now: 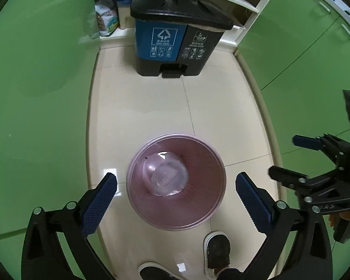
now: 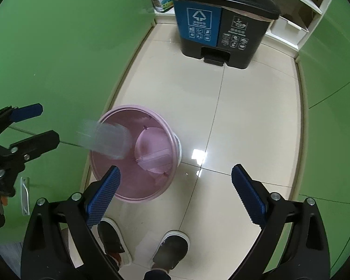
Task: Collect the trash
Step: 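Open the right tool over the wastebasket while the left tool opens to drop the cup, then return both tools to the counter above the remaining trash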
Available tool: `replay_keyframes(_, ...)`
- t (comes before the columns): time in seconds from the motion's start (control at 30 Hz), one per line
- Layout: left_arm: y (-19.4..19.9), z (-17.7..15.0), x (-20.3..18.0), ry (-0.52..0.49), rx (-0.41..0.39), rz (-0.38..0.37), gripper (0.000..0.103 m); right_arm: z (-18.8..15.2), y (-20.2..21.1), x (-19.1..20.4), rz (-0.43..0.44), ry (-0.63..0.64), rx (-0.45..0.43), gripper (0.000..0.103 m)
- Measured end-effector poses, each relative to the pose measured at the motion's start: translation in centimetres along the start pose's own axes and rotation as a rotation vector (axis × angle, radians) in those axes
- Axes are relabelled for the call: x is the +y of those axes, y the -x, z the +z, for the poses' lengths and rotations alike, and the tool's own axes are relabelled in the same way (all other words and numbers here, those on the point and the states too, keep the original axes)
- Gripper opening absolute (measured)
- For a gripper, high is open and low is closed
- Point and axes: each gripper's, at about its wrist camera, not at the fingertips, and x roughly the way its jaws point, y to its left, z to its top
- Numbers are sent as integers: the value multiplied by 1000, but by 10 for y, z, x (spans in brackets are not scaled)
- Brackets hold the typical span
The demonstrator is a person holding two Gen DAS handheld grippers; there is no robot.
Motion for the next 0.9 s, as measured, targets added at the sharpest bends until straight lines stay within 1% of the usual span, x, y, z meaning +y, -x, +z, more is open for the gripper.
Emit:
replay_keyframes(0.23, -1, -5, -3, 0, 13, 12, 97, -8, 2, -3, -1, -1, 4, 94)
replay_keyframes(0.33, 8, -7, -4, 3, 13, 17, 97, -9, 8, 0, 0, 5, -1, 94)
replay_keyframes(0.47, 27, -9, -6, 12, 14, 20, 97, -7, 30, 8, 2, 16, -13, 94)
replay_keyframes(0.6, 68, -13, -11, 37, 14, 13, 97, -5, 75, 20, 11, 34, -32, 94)
replay_keyframes(0.63, 82, -14, -14, 39, 11, 14, 97, -4, 94, 24, 15, 42, -39, 94)
replay_keyframes(0.7, 114, -16, -19, 45, 1, 19, 97, -3, 123, 31, 21, 56, -52, 94)
replay_keyframes(0.73, 130, -17, -21, 47, -5, 23, 97, -2, 145, 36, 24, 68, -61, 94)
replay_keyframes(0.83, 194, -18, -27, 73, -35, 42, 97, 0, 196, 45, 36, 91, -86, 95)
replay_keyframes(0.9, 230, -20, -29, 87, -56, 55, 97, 2, 238, 55, 44, 115, -106, 96)
